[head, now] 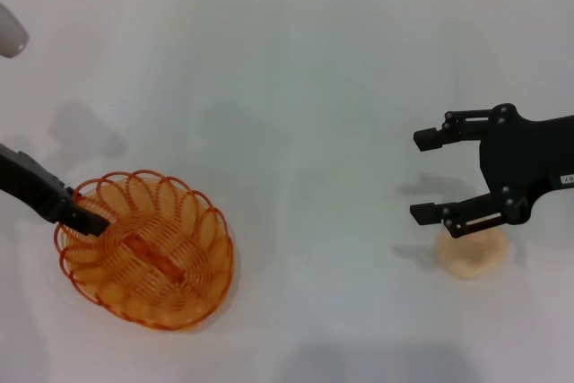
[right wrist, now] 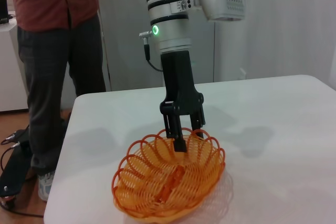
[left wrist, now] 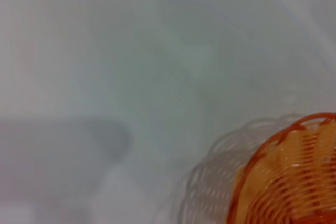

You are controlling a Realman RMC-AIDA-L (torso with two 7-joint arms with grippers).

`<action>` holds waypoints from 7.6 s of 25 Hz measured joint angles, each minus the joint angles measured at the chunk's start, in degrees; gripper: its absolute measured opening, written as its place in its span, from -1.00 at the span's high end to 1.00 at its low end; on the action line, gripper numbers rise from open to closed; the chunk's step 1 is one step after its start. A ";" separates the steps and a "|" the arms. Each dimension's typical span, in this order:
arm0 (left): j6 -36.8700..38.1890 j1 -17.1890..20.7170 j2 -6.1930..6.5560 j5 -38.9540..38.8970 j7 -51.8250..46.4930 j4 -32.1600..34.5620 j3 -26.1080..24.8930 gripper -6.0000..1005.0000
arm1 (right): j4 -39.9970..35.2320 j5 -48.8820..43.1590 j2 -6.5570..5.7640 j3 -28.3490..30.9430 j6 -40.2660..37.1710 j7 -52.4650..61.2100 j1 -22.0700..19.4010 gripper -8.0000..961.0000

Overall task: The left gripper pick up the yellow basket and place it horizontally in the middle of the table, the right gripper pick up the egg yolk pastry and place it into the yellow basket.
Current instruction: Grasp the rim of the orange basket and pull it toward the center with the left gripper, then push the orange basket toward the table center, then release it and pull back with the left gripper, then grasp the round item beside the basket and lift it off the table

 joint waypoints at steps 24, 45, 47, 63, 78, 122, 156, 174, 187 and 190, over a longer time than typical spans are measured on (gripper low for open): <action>-2.82 -1.50 -2.20 2.66 -0.82 0.49 0.09 0.49 | -0.46 0.08 -0.04 0.07 -0.10 0.00 -0.68 -0.79; 2.45 -1.70 -1.99 -6.33 -10.93 6.03 -0.66 0.80 | -0.52 0.07 -0.09 0.98 0.23 -0.14 -0.80 -0.79; 2.63 -2.50 -2.06 -6.48 -14.91 6.26 -0.54 0.80 | -0.53 0.23 -0.08 1.04 0.32 -0.13 -0.80 -0.79; -4.63 -6.76 -2.30 -6.15 -34.24 -3.54 -0.48 0.84 | -0.92 1.63 -0.18 1.43 -0.58 -1.09 -0.86 -0.78; -15.18 -11.07 -4.57 -6.46 -37.12 -11.05 0.07 0.84 | -1.20 2.47 -0.08 1.19 -4.30 -3.65 -0.89 -0.77; -17.84 -9.14 -5.40 -13.47 -33.17 -9.13 3.25 -0.13 | -3.19 3.06 -0.24 1.66 -6.11 -4.88 -2.83 -0.74; -0.90 11.40 -5.11 -34.85 9.25 12.56 2.95 -0.78 | -1.90 -14.55 0.00 -7.27 8.34 11.74 2.56 -0.68; 0.73 12.04 -5.34 -36.59 9.51 12.25 2.65 -0.78 | -0.26 -21.60 -0.08 -6.98 9.10 15.47 0.73 -0.44; 1.19 12.39 -5.36 -37.38 9.38 12.17 2.55 -0.77 | 0.95 -22.49 -0.09 -7.22 9.10 15.55 0.61 0.25; 1.19 12.50 -5.36 -37.43 9.38 12.16 2.56 -0.77 | 0.95 -22.93 -0.08 -7.22 9.05 15.60 0.61 0.46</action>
